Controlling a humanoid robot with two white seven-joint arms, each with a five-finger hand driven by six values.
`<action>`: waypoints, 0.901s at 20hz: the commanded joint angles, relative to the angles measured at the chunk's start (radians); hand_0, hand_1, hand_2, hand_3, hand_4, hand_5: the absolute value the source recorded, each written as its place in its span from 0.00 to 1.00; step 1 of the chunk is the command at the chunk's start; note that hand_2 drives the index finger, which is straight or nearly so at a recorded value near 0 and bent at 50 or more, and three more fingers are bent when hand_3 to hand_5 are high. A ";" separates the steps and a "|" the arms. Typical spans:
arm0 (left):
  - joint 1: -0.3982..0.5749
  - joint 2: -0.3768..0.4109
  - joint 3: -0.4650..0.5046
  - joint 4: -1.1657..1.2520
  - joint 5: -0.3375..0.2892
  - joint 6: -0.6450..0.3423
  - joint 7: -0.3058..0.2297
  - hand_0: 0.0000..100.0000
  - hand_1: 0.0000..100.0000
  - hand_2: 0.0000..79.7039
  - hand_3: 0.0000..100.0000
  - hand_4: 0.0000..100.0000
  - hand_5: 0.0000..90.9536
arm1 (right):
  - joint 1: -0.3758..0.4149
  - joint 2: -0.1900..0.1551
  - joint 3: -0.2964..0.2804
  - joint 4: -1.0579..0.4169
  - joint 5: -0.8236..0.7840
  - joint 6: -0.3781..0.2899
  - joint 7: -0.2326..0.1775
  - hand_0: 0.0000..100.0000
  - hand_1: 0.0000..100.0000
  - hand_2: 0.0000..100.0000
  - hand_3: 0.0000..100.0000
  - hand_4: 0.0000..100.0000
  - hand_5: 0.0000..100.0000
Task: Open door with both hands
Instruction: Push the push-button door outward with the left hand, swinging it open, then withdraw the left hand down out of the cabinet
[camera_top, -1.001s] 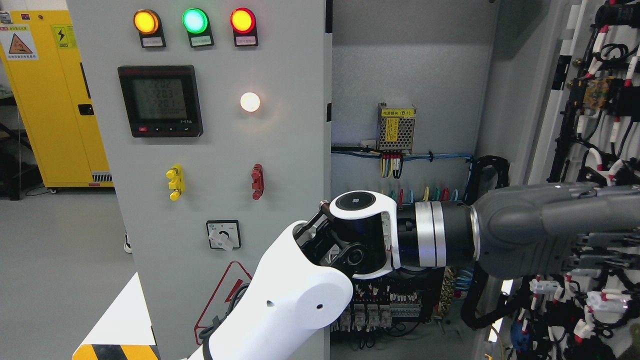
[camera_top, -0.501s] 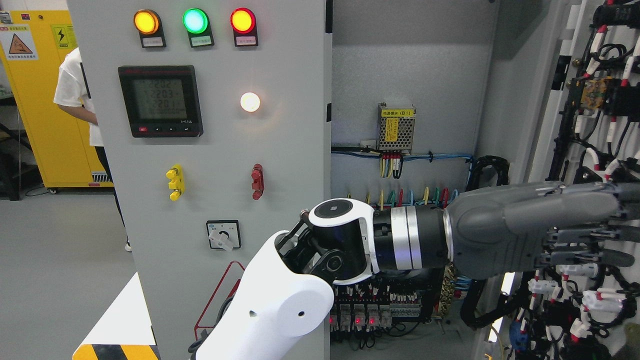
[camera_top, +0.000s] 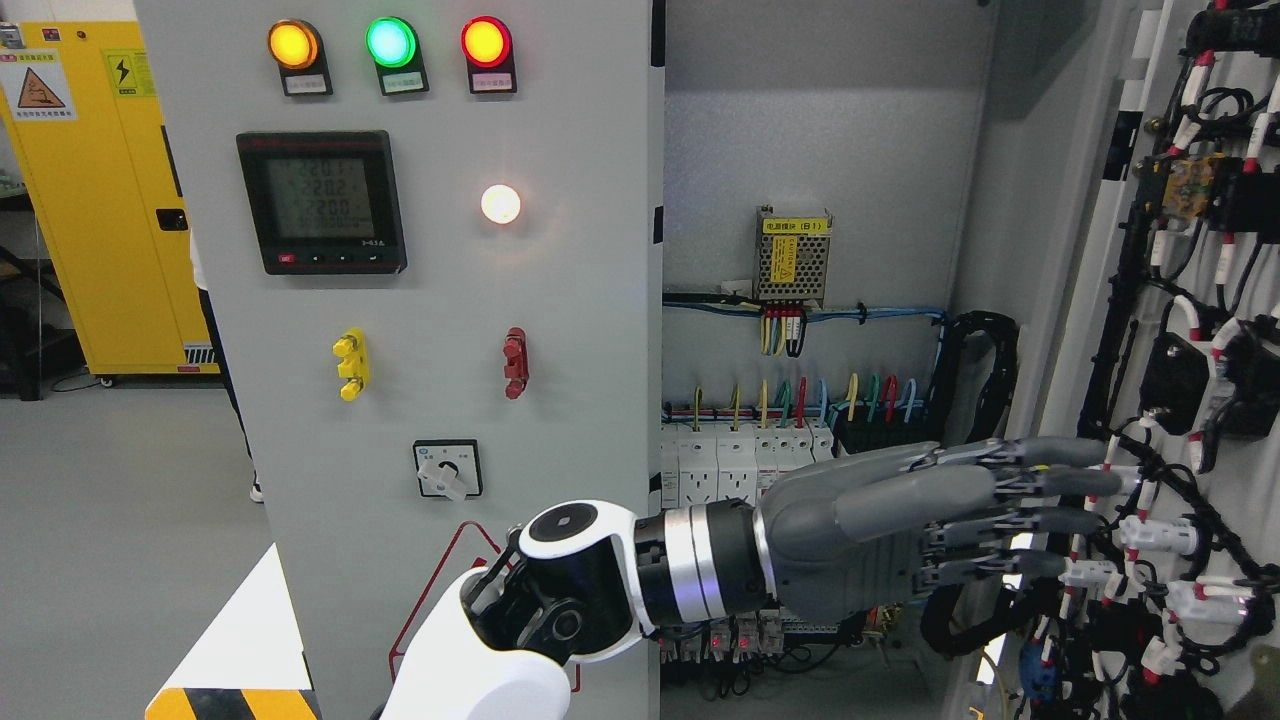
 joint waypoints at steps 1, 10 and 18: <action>0.259 0.227 0.078 -0.164 -0.007 -0.009 0.037 0.12 0.56 0.00 0.00 0.00 0.00 | -0.001 0.000 0.001 0.000 0.000 -0.001 0.006 0.00 0.50 0.04 0.00 0.00 0.00; 0.733 0.307 0.081 -0.058 -0.175 -0.096 0.177 0.12 0.56 0.00 0.00 0.00 0.00 | 0.001 0.000 0.001 0.006 0.000 -0.001 0.006 0.00 0.50 0.04 0.00 0.00 0.00; 0.952 0.293 0.091 0.408 -0.442 -0.247 0.229 0.12 0.56 0.00 0.00 0.00 0.00 | 0.001 0.000 0.001 0.008 0.000 -0.001 0.006 0.00 0.50 0.04 0.00 0.00 0.00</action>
